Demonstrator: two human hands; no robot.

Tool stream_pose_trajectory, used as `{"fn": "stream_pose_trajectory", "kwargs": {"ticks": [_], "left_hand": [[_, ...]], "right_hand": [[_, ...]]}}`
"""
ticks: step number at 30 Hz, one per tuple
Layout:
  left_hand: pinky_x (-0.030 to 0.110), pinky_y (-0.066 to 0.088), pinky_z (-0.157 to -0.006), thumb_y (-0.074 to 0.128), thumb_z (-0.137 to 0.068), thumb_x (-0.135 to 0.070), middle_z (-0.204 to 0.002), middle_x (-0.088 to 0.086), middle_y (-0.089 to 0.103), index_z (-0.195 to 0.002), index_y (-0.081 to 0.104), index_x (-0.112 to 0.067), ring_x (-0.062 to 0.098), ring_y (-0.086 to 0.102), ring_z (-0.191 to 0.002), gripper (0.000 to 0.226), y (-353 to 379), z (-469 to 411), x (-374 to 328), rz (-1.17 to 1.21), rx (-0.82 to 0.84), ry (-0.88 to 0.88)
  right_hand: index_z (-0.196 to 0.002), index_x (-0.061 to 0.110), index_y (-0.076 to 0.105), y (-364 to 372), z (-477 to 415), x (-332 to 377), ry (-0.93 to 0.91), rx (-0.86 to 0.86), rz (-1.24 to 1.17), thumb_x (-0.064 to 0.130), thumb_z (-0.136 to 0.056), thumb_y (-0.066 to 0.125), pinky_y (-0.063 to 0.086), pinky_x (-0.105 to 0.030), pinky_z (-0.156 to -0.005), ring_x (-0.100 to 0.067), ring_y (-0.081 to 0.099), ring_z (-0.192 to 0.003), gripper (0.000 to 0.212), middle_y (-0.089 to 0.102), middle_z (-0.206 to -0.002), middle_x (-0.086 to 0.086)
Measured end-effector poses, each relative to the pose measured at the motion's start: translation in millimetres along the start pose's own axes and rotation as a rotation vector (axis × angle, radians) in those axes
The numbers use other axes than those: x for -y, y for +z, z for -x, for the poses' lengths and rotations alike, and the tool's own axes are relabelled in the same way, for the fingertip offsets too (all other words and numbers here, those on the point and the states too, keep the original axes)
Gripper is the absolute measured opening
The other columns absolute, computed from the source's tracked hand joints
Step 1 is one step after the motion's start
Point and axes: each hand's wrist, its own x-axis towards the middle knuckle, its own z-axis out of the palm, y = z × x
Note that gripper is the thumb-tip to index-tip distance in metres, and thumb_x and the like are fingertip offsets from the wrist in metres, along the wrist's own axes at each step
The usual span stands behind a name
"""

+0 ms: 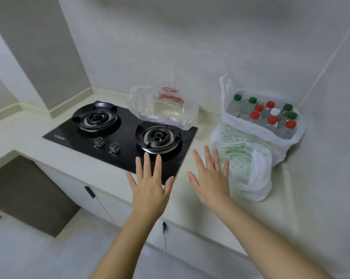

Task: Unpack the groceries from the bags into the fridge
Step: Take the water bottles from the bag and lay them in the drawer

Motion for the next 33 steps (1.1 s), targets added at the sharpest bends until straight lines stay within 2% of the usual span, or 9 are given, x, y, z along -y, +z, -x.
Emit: {"fn": "stream_pose_trajectory", "kwargs": {"ticks": [3, 9, 13, 17, 21, 24, 27, 30, 33], "left_hand": [[0.063, 0.008, -0.114, 0.010, -0.087, -0.064, -0.163, 0.009, 0.006, -0.154, 0.018, -0.023, 0.033, -0.002, -0.149, 0.079, 9.6, -27.1, -17.8, -0.011, 0.009, 0.053], [0.066, 0.016, -0.111, 0.021, -0.092, -0.060, -0.160, 0.014, 0.018, -0.152, 0.029, -0.019, 0.037, 0.010, -0.148, 0.073, 25.4, -99.9, -58.0, -0.017, -0.009, 0.201], [0.067, 0.013, -0.112, 0.020, -0.092, -0.060, -0.161, 0.014, 0.014, -0.152, 0.026, -0.019, 0.037, 0.007, -0.148, 0.073, 36.4, -154.4, -94.0, 0.011, 0.003, 0.353], [0.061, 0.006, -0.114, 0.017, -0.093, -0.060, -0.161, 0.015, 0.012, -0.153, 0.024, -0.018, 0.037, 0.004, -0.149, 0.074, 45.6, -208.3, -133.2, 0.027, -0.015, 0.513], [0.059, 0.010, -0.116, 0.017, -0.093, -0.058, -0.159, 0.018, 0.018, -0.153, 0.024, -0.015, 0.039, 0.010, -0.148, 0.074, 53.1, -255.0, -174.5, 0.019, -0.020, 0.649], [0.054, 0.007, -0.118, 0.011, -0.092, -0.059, -0.161, 0.015, 0.016, -0.154, 0.019, -0.016, 0.034, 0.008, -0.149, 0.076, 60.0, -282.9, -209.8, 0.005, 0.036, 0.712], [0.048, 0.004, -0.119, 0.027, -0.099, -0.054, -0.162, 0.011, 0.012, -0.154, 0.014, -0.017, 0.029, 0.006, -0.149, 0.068, 74.5, -304.5, -242.9, -0.022, 0.097, 0.765], [0.043, 0.023, -0.113, 0.040, -0.098, -0.051, -0.155, 0.010, 0.029, -0.151, 0.023, -0.017, 0.028, 0.027, -0.142, 0.066, 90.2, -316.8, -268.2, -0.021, 0.130, 0.781], [0.039, 0.035, -0.098, 0.043, -0.097, -0.049, -0.135, 0.007, 0.048, -0.144, 0.033, -0.018, 0.027, 0.044, -0.124, 0.058, 106.8, -321.7, -285.0, -0.048, 0.161, 0.793]], "right_hand": [[-0.155, 0.035, -0.005, -4.6, -16.7, -19.9, 0.033, -0.021, -0.024, 0.056, -0.100, 0.024, -0.008, -0.058, -0.117, -0.027, -0.020, -0.148, 0.065, -0.015, -0.163, -0.002], [-0.154, 0.034, -0.007, -17.3, -63.1, -66.1, 0.165, -0.038, 0.009, 0.055, -0.100, 0.023, -0.009, -0.056, -0.118, -0.027, -0.021, -0.148, 0.066, -0.018, -0.162, -0.002], [-0.154, 0.034, -0.010, -22.0, -97.7, -99.5, 0.250, -0.076, 0.066, 0.056, -0.100, 0.022, -0.009, -0.056, -0.118, -0.027, -0.023, -0.147, 0.066, -0.020, -0.162, -0.002], [-0.154, 0.034, -0.008, -30.0, -129.8, -132.9, 0.342, -0.148, 0.074, 0.055, -0.100, 0.024, -0.006, -0.058, -0.118, -0.026, -0.023, -0.148, 0.066, -0.021, -0.162, -0.001], [-0.156, 0.032, 0.003, -38.7, -152.3, -166.5, 0.402, -0.225, 0.092, 0.051, -0.099, 0.033, 0.001, -0.060, -0.118, -0.030, -0.009, -0.150, 0.067, -0.006, -0.164, -0.005], [-0.156, 0.031, 0.005, -43.8, -167.4, -192.3, 0.461, -0.229, 0.113, 0.052, -0.099, 0.033, 0.004, -0.059, -0.118, -0.031, -0.004, -0.151, 0.067, -0.001, -0.164, -0.006], [-0.156, 0.030, 0.005, -45.6, -181.8, -216.7, 0.528, -0.197, 0.113, 0.050, -0.101, 0.032, 0.008, -0.056, -0.119, -0.030, 0.001, -0.150, 0.065, 0.001, -0.164, -0.006], [-0.154, 0.027, 0.018, -44.7, -192.5, -237.6, 0.557, -0.166, 0.145, 0.046, -0.100, 0.037, 0.025, -0.049, -0.114, -0.029, 0.022, -0.145, 0.060, 0.019, -0.160, -0.007], [-0.143, 0.026, 0.036, -43.3, -199.1, -253.1, 0.554, -0.176, 0.224, 0.045, -0.098, 0.042, 0.035, -0.042, -0.099, -0.026, 0.043, -0.126, 0.049, 0.047, -0.141, -0.003]]}}
